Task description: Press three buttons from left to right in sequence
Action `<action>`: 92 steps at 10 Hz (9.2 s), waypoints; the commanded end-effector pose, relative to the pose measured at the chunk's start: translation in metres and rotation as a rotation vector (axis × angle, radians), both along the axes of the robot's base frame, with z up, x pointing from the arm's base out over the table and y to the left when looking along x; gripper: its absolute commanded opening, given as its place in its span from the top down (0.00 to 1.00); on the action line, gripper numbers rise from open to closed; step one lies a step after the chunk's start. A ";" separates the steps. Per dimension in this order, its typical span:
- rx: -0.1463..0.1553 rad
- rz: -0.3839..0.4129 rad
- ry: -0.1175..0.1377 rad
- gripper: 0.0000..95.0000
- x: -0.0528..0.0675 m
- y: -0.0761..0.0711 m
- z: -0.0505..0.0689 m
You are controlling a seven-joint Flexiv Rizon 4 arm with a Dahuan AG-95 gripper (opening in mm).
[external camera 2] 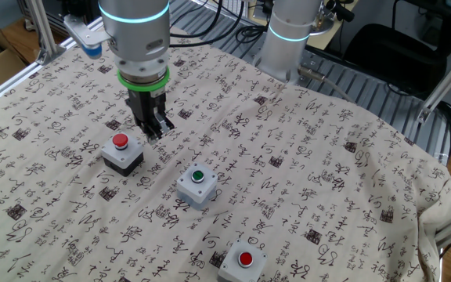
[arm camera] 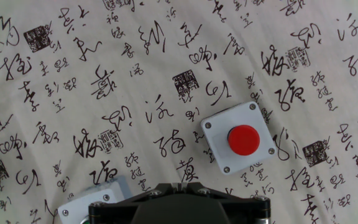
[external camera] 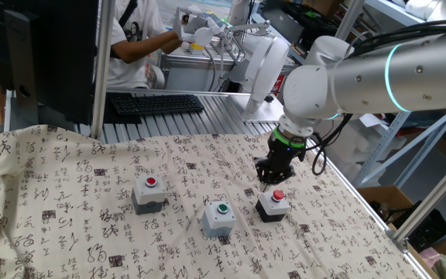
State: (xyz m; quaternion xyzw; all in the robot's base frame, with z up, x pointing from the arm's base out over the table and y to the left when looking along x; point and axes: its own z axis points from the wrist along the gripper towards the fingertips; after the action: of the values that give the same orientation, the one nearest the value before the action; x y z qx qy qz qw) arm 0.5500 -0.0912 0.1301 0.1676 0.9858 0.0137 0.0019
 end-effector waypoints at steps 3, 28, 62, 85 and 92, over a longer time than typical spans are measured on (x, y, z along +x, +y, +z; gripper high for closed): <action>0.006 0.000 0.007 1.00 0.002 0.002 -0.002; 0.039 -0.166 0.000 1.00 -0.009 0.110 -0.027; 0.015 -0.199 -0.010 1.00 -0.010 0.119 -0.037; 0.010 -0.150 -0.007 1.00 -0.015 0.108 -0.004; -0.002 -0.116 -0.002 1.00 -0.015 0.108 -0.004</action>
State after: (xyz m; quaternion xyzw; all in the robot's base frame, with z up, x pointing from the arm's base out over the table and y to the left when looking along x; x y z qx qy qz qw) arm 0.5327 0.0169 0.1262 0.2215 0.9751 0.0044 0.0067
